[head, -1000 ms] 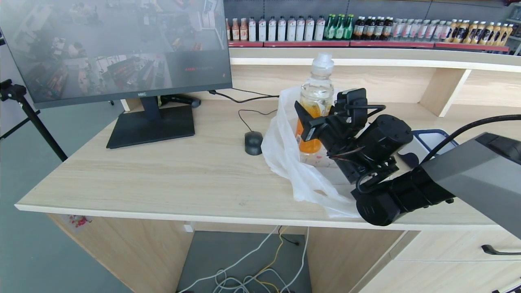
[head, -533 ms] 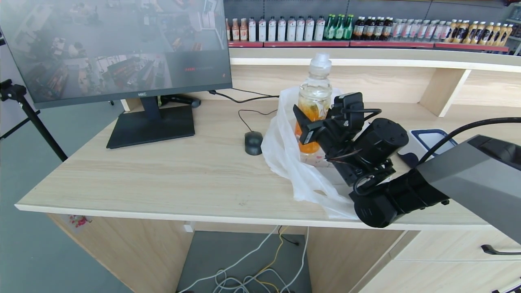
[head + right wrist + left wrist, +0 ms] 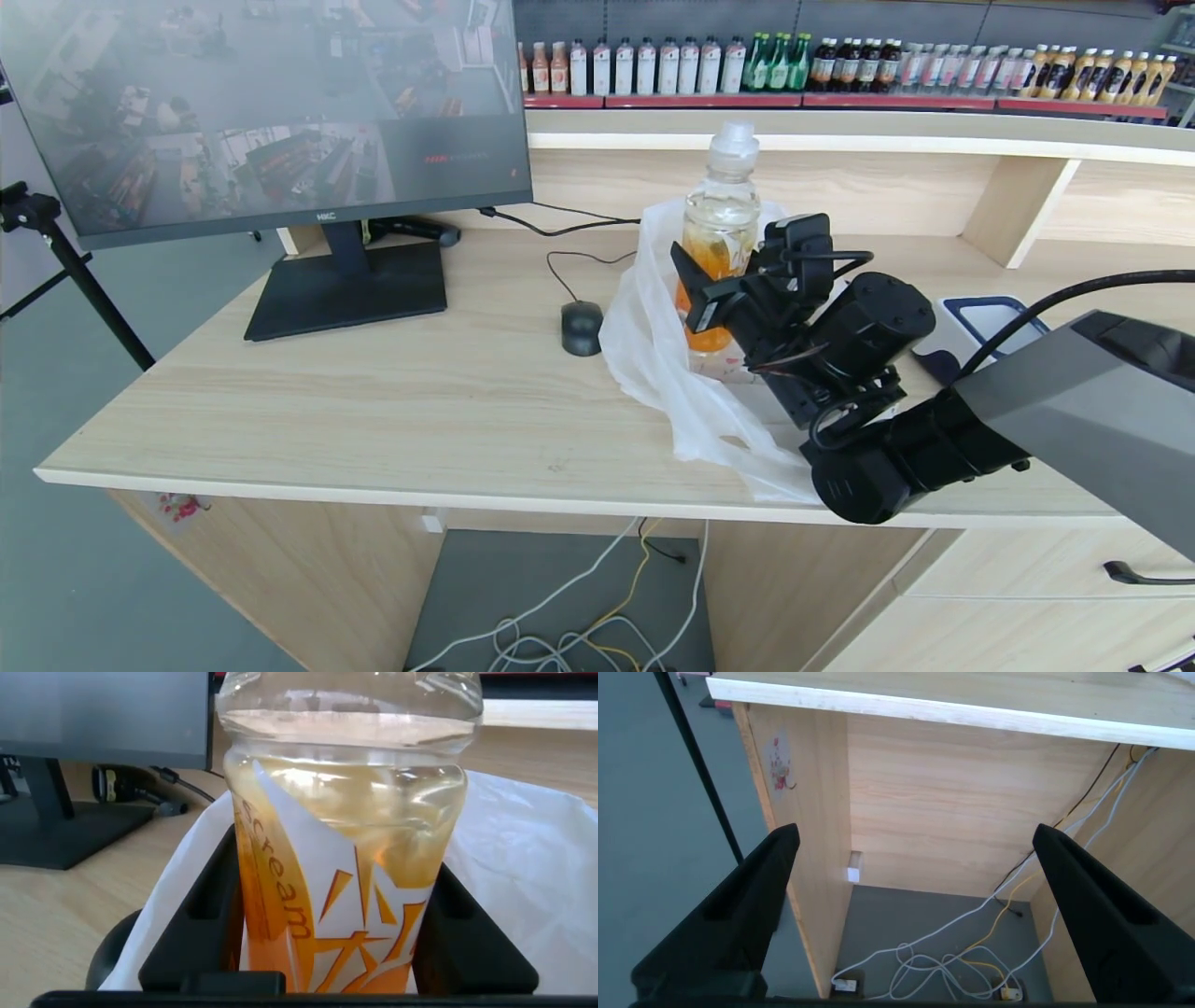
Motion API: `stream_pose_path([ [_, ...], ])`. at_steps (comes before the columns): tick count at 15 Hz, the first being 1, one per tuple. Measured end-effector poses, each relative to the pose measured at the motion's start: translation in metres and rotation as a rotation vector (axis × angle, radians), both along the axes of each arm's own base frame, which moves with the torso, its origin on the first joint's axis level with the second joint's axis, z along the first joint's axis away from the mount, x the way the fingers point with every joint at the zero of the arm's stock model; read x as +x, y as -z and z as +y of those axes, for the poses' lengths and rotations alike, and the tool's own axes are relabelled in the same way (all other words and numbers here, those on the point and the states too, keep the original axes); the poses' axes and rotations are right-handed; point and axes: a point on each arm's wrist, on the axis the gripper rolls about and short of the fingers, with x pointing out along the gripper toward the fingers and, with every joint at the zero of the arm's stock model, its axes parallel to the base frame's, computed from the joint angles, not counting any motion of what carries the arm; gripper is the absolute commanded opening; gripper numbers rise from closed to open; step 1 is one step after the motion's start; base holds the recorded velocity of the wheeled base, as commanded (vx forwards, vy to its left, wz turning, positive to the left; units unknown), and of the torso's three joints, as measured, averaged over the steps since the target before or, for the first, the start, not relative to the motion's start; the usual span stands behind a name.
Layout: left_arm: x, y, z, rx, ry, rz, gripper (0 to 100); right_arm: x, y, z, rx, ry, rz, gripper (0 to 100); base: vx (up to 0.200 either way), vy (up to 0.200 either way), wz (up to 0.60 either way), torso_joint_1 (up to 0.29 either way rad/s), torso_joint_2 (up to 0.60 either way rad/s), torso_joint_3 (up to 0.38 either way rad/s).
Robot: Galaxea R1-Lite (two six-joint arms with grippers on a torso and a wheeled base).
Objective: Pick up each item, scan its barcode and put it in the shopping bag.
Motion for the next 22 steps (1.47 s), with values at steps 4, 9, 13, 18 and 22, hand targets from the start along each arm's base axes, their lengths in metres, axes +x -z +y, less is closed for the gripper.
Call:
stream_pose_path([
  [4, 0.000, 0.000, 0.000, 0.000, 0.000, 0.000, 100, -0.001, -0.001, 0.001, 0.002, -0.003, -0.001, 0, 0.000, 0.000, 0.00, 0.000, 0.00, 0.000],
  [9, 0.000, 0.000, 0.000, 0.000, 0.000, 0.000, 100, -0.006, -0.008, 0.003, 0.042, -0.002, -0.001, 100, 0.000, 0.000, 0.00, 0.000, 0.00, 0.000],
  [13, 0.000, 0.000, 0.000, 0.000, 0.000, 0.000, 100, -0.015, -0.011, 0.014, 0.057, -0.024, 0.004, 100, 0.000, 0.000, 0.00, 0.000, 0.00, 0.000],
  [18, 0.000, 0.000, 0.000, 0.000, 0.000, 0.000, 100, -0.020, -0.012, 0.011, 0.047, -0.017, 0.007, 100, 0.000, 0.000, 0.00, 0.000, 0.00, 0.000],
  [22, 0.000, 0.000, 0.000, 0.000, 0.000, 0.000, 100, -0.031, -0.013, 0.000, 0.034, -0.005, 0.017, 100, 0.000, 0.000, 0.00, 0.000, 0.00, 0.000],
])
